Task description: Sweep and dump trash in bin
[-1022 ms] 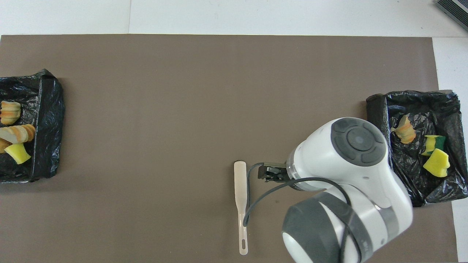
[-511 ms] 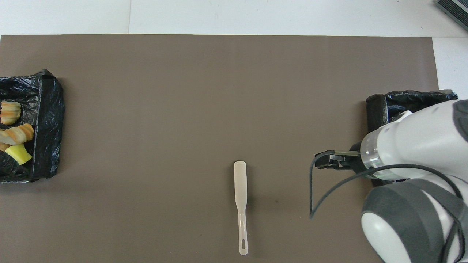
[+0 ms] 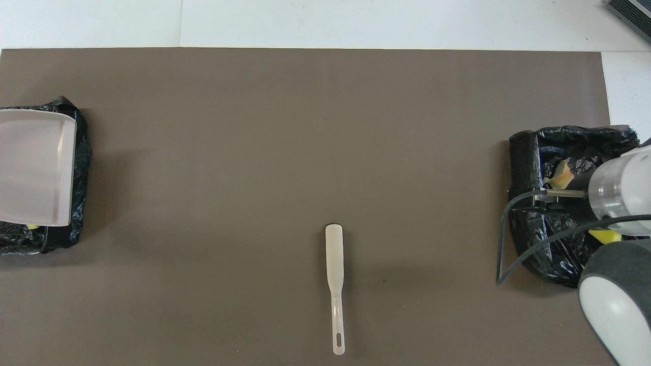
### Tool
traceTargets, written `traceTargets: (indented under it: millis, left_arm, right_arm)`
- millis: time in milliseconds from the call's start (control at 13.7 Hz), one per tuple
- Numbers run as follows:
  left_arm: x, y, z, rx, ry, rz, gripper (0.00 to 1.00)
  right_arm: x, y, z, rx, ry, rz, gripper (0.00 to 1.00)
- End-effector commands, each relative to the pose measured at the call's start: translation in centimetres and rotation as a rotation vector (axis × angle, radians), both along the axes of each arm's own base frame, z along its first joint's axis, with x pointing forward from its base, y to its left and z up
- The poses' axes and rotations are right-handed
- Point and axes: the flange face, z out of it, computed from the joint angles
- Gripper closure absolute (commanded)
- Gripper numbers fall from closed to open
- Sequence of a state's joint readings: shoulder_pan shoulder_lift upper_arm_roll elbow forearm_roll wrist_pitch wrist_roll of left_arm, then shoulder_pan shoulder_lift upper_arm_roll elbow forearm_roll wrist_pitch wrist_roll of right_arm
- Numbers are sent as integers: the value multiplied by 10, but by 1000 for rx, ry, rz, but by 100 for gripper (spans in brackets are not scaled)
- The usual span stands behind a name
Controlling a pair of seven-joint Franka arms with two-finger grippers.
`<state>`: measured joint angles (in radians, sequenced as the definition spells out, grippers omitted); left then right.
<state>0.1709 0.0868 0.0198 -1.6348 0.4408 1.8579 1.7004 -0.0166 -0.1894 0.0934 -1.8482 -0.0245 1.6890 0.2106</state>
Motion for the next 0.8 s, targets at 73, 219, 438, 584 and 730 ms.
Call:
traceTargets:
  millis: [73, 219, 438, 584, 730]
  left_arm:
    - [-15, -31, -9, -149, -17, 69, 100]
    - [-17, -53, -21, -201, -45, 179, 100]
    - [-18, -114, -51, -241, -109, 476, 100]
    - [-18, -146, -65, -257, -152, 633, 100]
    - [-19, -176, -79, -327, -173, 786, 100]
  right_arm:
    - [9, -24, 18, -15, -13, 24, 0]
    - [5, -26, 16, -6, 11, 18, 0]
    - [2, -37, 14, 0, 37, 18, 0]
    - [3, -38, 14, -4, 35, 18, 0]
    - [4, -39, 14, -5, 38, 15, 0]
